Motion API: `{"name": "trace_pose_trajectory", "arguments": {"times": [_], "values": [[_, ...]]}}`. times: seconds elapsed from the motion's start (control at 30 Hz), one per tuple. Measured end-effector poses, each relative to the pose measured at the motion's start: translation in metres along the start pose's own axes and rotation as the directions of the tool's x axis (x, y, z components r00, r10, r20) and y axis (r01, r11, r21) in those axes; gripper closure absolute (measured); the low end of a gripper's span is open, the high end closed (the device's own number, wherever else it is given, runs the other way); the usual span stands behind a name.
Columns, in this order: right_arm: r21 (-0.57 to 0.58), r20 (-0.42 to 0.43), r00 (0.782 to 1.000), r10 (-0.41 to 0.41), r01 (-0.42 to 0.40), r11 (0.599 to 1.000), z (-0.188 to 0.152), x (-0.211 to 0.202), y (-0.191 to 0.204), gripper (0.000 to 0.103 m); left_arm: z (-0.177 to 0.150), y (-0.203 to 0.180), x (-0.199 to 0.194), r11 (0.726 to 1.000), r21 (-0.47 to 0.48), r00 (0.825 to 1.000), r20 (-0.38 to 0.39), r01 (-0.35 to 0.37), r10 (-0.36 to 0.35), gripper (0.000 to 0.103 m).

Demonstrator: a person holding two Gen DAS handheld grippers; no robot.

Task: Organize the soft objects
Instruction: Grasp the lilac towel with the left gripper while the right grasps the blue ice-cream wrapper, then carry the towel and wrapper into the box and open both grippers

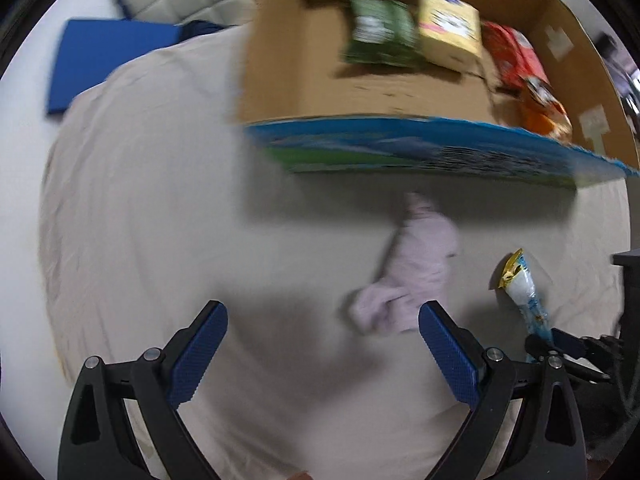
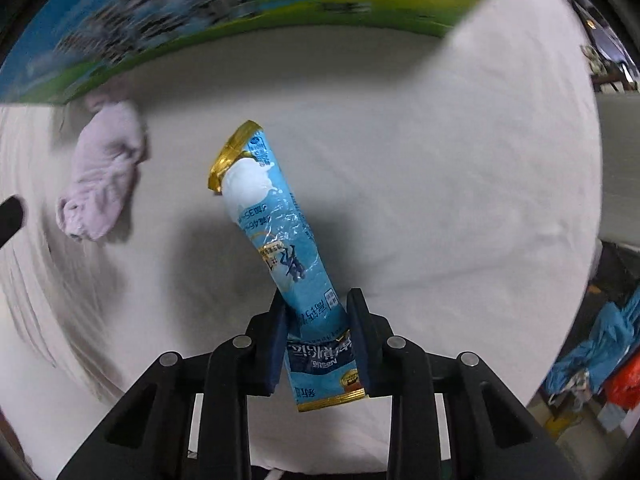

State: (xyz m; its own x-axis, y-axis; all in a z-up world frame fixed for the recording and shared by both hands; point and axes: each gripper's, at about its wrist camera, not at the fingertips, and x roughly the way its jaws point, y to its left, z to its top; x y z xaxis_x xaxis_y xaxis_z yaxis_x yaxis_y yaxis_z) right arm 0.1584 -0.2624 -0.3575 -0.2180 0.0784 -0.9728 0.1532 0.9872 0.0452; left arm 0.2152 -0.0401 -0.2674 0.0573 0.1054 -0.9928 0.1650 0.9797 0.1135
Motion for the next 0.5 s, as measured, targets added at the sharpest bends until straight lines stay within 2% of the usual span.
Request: {"name": "trace_pose_trajectory", "arguments": {"times": [0.27, 0.3, 0.4, 0.43, 0.5], "values": [[0.056, 0.018, 1.0, 0.017, -0.018, 0.998, -0.005, -0.019, -0.033, 0.073, 0.031, -0.045, 0.054, 0.991, 0.092, 0.988, -0.125, 0.096, -0.084, 0.007], [0.058, 0.017, 1.0, 0.018, -0.019, 0.998, -0.005, -0.021, -0.039, 0.073, 0.033, -0.048, 0.059, 0.99, 0.092, 0.986, -0.138, 0.107, -0.094, 0.011], [0.057, 0.015, 1.0, 0.021, -0.022, 0.998, -0.008, -0.024, -0.043, 0.073, 0.034, -0.051, 0.074, 0.988, 0.082, 0.977, -0.18, 0.133, -0.117, 0.035], [0.054, 0.015, 1.0, 0.021, -0.022, 0.998, -0.007, -0.025, -0.042, 0.073, 0.035, -0.051, 0.076, 0.987, 0.072, 0.975, -0.181, 0.143, -0.128, 0.048], [0.048, 0.015, 1.0, 0.024, -0.024, 0.999, -0.002, -0.021, -0.028, 0.074, 0.034, -0.051, 0.077, 0.986, 0.061, 0.974, -0.177, 0.157, -0.144, 0.058]]}}
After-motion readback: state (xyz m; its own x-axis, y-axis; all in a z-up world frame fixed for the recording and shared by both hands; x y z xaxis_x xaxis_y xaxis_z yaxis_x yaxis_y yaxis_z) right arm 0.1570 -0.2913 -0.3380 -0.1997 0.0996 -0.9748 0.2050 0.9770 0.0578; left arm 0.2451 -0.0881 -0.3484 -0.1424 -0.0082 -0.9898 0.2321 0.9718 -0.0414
